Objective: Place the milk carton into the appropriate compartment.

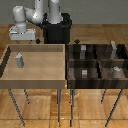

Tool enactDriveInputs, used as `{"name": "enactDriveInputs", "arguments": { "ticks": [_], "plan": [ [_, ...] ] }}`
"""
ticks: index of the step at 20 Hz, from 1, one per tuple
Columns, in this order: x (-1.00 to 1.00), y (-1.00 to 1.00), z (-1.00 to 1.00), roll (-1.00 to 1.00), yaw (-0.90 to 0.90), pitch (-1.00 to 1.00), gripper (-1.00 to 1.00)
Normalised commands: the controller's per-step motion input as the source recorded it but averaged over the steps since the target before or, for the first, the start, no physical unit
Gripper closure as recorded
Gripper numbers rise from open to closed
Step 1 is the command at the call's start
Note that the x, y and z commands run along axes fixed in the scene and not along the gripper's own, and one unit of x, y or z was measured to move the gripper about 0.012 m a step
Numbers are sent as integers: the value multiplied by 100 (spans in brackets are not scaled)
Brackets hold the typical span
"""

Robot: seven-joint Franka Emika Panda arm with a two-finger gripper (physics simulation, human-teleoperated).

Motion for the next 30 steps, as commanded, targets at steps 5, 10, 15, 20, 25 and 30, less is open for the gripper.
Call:
{"name": "enactDriveInputs", "arguments": {
  "ticks": [5,10,15,20,25,30],
  "plan": [
    [60,0,0,0,0,0,-100],
    [60,0,0,0,0,0,-100],
    [0,-40,0,0,0,0,-100],
    [-20,0,0,0,0,0,-100],
    [0,-20,0,0,0,0,-100],
    [0,20,0,0,0,0,-100]
  ]
}}
